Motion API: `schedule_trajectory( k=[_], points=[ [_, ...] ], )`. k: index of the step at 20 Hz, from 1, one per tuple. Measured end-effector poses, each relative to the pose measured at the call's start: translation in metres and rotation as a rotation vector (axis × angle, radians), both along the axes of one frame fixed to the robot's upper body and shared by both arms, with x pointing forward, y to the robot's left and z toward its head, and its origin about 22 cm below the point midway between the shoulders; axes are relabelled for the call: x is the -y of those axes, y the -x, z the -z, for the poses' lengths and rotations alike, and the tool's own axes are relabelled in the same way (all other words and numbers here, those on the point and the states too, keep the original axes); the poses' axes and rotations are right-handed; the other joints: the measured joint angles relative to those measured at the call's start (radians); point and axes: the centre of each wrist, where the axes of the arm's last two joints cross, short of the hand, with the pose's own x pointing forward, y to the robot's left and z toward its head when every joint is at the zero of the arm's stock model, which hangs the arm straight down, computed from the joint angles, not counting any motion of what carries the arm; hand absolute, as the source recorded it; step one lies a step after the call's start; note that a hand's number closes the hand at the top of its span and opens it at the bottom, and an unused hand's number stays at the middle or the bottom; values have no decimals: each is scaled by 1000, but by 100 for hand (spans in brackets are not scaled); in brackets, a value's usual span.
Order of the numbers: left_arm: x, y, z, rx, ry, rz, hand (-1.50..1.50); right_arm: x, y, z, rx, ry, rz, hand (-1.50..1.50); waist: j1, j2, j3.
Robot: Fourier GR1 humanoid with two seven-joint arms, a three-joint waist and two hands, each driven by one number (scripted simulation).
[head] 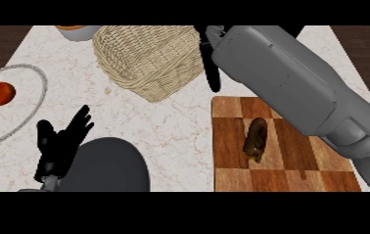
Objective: Pick the sweet potato from the cutting board and place it in the basket
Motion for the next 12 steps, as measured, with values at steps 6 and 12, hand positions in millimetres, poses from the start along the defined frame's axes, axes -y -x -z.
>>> schedule_trajectory(
  k=[6, 12],
  points=[
    [1, 7, 2, 5, 0, -15, 0, -7, -2, -8, -63, 20, -16, -150, -13, -1, 2],
    [-3, 12, 4, 6, -4, -20, 0, -4, 0, 6, -92, 30, -6, -150, -24, 1, 5]
  ],
)
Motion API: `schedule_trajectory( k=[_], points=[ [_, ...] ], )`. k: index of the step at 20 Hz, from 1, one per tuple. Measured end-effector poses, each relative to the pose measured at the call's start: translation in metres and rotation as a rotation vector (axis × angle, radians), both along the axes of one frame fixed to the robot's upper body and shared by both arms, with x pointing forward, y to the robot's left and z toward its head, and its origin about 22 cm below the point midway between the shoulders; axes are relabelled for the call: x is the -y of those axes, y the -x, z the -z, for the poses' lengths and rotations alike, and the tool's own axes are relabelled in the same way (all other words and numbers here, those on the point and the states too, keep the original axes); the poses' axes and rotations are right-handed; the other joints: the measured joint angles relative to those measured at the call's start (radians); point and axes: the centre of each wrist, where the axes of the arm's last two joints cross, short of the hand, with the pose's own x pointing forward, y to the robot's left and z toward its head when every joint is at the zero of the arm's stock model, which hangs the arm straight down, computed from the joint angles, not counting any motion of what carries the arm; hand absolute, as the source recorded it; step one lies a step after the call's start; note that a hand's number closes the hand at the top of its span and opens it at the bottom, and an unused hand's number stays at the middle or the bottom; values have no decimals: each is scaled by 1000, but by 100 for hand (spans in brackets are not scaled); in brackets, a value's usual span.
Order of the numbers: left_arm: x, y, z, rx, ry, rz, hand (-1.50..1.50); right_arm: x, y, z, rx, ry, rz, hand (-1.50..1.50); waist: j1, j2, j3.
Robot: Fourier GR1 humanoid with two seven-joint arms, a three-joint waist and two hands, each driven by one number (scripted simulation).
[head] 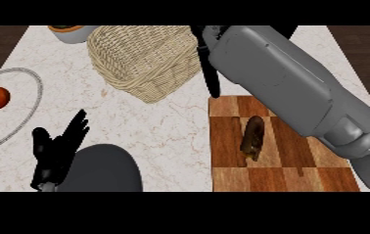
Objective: Pick the sweet potato from the cutting board and place it in the basket
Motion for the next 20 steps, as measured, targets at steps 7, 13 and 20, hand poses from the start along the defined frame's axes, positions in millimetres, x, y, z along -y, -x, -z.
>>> schedule_trajectory(
  k=[7, 13, 20],
  points=[
    [-2, 3, 0, 0, 5, -14, 0, 7, 13, 40, -20, 22, -1, -150, -6, 1, 2],
    [4, 6, 0, 9, 8, -11, 0, 20, 22, 76, -45, 65, 9, -150, -4, 3, 3],
    [0, 6, -4, 0, 8, -10, 0, 42, 35, 102, -59, 71, 26, -150, -1, 6, 1]
  ],
)
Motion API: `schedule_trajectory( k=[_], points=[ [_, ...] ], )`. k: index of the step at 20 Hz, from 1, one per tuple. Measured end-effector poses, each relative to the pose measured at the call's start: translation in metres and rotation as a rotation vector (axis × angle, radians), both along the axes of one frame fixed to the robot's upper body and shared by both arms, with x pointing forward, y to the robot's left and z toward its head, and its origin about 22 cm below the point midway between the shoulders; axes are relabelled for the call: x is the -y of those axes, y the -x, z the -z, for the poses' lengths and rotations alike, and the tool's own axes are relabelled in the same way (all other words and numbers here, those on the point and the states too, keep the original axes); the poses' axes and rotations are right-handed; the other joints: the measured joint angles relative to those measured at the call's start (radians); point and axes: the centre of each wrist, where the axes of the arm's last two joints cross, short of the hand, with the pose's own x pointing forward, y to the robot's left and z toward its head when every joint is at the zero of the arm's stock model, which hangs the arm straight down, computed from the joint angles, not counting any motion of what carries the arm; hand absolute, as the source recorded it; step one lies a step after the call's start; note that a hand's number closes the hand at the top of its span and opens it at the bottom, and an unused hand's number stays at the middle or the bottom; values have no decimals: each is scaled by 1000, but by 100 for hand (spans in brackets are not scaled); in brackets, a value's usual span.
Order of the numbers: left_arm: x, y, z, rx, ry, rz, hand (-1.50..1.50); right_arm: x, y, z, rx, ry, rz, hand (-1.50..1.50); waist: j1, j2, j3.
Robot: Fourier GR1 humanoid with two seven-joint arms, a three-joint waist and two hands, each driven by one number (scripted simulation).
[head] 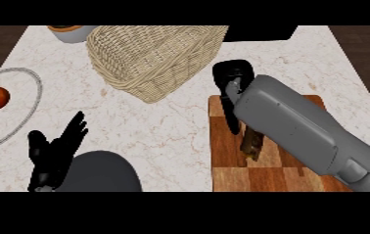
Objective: Pick the sweet potato from the cutting board and place it in the basket
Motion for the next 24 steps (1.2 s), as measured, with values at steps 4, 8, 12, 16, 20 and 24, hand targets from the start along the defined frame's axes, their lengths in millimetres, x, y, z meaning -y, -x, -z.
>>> schedule_trajectory(
  k=[4, 8, 12, 16, 20, 24],
  points=[
    [2, 0, 1, -3, -4, 3, 0, 11, 8, 12, -1, 1, 4, -150, 3, 2, 0],
    [1, 0, 1, -11, -6, 1, 0, 24, 17, 22, 9, 10, 9, -150, 4, 2, 1],
    [3, -1, 0, -13, 0, 4, 0, 29, 27, 35, 11, 6, 14, -150, 8, 3, 2],
    [4, 0, 1, 3, -5, 10, 0, 40, 31, 45, 18, 10, 29, -150, 14, 5, 2],
    [5, -3, 0, -9, -9, 16, 0, 41, 39, 57, 17, 14, 26, -150, 17, 6, 2],
    [6, -1, 0, -1, -8, 23, 0, 44, 39, 66, -1, 32, 42, -150, 21, 6, 1]
  ],
)
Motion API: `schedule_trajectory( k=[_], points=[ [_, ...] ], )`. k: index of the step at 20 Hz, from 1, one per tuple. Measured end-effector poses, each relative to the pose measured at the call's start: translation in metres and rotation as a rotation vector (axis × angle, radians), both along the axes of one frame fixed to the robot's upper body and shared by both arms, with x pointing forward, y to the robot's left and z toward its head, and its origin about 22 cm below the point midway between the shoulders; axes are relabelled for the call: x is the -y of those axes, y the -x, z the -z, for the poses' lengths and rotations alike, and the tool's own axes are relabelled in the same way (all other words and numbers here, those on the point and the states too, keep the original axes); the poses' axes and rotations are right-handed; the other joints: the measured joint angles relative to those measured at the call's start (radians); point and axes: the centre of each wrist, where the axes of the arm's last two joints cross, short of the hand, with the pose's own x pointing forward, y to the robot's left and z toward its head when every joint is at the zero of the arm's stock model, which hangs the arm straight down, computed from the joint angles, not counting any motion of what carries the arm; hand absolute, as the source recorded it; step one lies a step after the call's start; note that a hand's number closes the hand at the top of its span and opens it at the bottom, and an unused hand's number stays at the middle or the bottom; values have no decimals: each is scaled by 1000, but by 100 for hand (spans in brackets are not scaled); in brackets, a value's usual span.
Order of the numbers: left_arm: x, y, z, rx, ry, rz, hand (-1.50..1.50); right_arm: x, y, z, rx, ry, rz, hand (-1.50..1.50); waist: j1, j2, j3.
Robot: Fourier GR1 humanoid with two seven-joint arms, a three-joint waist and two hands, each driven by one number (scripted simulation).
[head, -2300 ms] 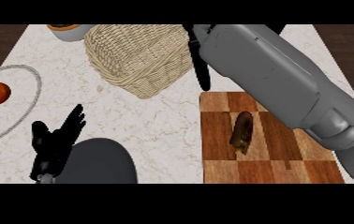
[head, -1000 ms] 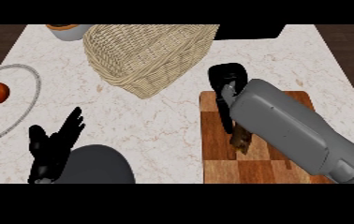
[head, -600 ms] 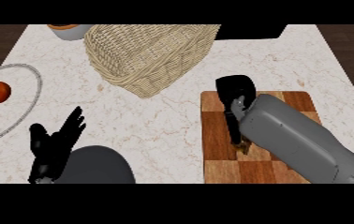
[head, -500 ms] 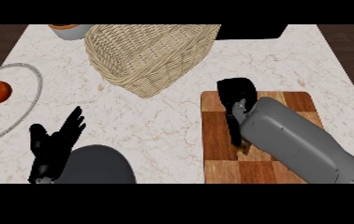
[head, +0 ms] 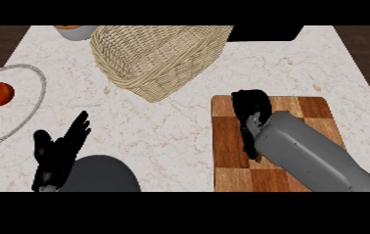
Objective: Pick the sweet potato from the cutting board and place it in the basket
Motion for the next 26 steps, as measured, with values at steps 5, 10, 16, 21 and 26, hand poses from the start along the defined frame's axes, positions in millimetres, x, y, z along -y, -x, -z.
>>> schedule_trajectory(
  k=[5, 10, 16, 21, 26],
  points=[
    [-2, 0, 4, 8, -3, 1, 0, 6, -1, 11, -33, 23, 23, -150, 1, 0, 2],
    [-6, -1, 0, -9, -1, -9, 0, 15, 4, 19, -46, 34, 33, -150, -1, -2, 2],
    [-1, 2, 1, 1, 5, -2, 0, 18, 13, 26, -45, 35, 31, -150, -1, -2, 0],
    [3, 2, 3, 7, 0, 3, 0, 20, 11, 30, -37, 47, 25, 150, 5, -5, -2],
    [-1, 0, 1, -5, -7, 5, 0, 27, 13, 28, -16, 102, -54, 150, 7, -6, -3]
  ],
)
